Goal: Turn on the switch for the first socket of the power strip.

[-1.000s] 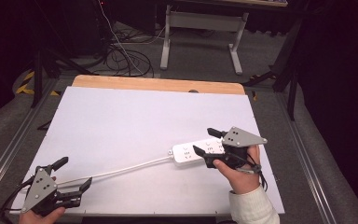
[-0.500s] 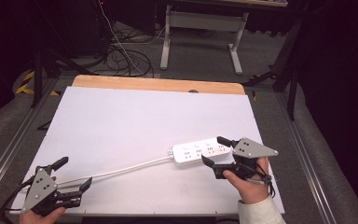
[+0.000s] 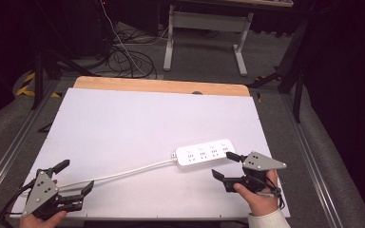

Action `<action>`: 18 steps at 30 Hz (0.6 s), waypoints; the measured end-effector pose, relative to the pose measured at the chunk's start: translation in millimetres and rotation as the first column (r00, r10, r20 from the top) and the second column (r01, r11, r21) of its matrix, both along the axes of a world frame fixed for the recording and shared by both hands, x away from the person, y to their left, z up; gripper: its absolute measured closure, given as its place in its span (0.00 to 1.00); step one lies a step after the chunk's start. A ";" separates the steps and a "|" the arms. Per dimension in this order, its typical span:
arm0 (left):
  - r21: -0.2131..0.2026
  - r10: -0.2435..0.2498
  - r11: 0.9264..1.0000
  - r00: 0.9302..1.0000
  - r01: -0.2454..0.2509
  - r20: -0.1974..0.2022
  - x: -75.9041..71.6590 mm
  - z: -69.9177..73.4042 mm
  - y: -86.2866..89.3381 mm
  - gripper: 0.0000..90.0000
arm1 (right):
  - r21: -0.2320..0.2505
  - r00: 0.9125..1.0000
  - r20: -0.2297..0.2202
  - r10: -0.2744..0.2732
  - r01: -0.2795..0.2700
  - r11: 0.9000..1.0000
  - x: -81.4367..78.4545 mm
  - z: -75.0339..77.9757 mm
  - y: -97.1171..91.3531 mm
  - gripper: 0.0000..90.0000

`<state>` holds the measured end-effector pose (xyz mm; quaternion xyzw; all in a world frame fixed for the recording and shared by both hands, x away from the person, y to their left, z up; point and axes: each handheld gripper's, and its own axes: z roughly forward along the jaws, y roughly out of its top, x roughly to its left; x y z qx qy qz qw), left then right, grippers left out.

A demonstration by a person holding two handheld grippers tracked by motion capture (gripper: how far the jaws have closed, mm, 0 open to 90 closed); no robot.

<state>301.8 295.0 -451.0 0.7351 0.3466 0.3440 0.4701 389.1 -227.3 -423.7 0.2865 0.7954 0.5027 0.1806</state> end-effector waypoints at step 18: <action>0.004 0.002 1.000 1.000 -0.002 -0.002 0.1 -0.3 -0.4 0.08 | -0.021 0.996 -0.075 -0.039 0.038 0.999 -7.6 -48.6 -24.4 0.22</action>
